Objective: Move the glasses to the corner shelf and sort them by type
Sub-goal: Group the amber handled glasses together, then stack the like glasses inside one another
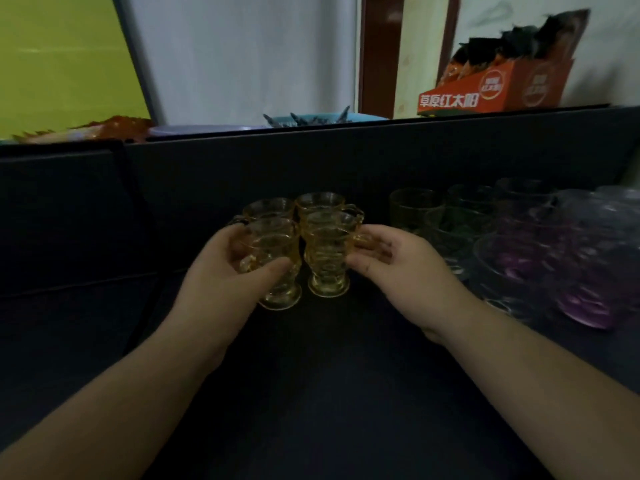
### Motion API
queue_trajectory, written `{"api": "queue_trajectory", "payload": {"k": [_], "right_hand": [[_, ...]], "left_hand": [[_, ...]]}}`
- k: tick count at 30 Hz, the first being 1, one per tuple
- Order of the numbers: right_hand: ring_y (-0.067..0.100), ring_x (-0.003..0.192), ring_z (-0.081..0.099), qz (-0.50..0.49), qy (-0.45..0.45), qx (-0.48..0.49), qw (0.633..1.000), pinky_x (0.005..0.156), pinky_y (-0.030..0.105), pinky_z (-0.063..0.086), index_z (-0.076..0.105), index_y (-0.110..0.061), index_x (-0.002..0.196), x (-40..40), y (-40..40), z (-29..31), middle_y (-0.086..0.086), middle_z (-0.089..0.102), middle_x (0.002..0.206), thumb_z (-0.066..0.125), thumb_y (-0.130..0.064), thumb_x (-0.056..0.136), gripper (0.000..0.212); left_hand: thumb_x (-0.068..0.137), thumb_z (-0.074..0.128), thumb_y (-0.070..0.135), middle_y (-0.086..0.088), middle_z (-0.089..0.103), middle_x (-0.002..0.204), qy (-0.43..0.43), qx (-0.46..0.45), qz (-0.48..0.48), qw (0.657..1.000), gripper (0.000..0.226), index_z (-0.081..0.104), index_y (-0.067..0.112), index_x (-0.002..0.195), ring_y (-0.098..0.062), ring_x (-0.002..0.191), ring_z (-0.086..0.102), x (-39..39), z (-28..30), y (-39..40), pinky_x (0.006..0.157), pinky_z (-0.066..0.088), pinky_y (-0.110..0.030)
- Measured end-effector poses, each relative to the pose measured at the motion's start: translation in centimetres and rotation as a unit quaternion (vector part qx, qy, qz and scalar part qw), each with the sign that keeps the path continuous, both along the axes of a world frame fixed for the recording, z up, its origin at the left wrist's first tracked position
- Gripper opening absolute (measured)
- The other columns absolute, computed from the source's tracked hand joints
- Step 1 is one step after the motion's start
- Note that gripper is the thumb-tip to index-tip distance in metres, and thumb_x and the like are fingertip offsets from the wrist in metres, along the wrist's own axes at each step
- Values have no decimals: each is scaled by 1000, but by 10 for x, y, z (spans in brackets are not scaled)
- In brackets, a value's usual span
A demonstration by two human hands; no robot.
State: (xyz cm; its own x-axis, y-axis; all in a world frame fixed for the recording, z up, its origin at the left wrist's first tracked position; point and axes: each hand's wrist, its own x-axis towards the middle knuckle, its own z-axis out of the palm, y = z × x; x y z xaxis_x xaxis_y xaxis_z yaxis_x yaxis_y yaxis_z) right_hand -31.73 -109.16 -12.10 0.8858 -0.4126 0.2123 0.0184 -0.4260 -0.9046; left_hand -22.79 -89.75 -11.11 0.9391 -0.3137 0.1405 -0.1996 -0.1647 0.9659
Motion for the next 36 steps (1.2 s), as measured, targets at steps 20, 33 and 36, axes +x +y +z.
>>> {"api": "queue_trajectory", "payload": {"k": [20,33,36], "right_hand": [[-14,120,52,132,-97,-106,981,98,10,43,50,-41,139,-175,-76,42,-29,56,135,72,-32,87,57],[-7,132,29,-33,-15,-377,925,94,3,21,29,-31,153,-197,-203,22,-27,28,144,53,-72,78,88],[-6,133,28,5,-4,-358,934,96,9,25,22,-32,154,-192,-208,15,-27,23,147,54,-74,79,91]], "left_hand": [[76,63,59,7,50,135,-447,169,-37,878,72,53,21,136,-5,127,45,-129,31,-95,107,34,-23],[77,43,73,13,3,161,-362,375,-16,853,79,17,51,148,-10,146,3,-189,0,-200,114,17,-32],[78,54,68,12,16,160,-339,358,21,870,74,31,48,145,-12,144,19,-189,-2,-208,112,26,-34]]}}
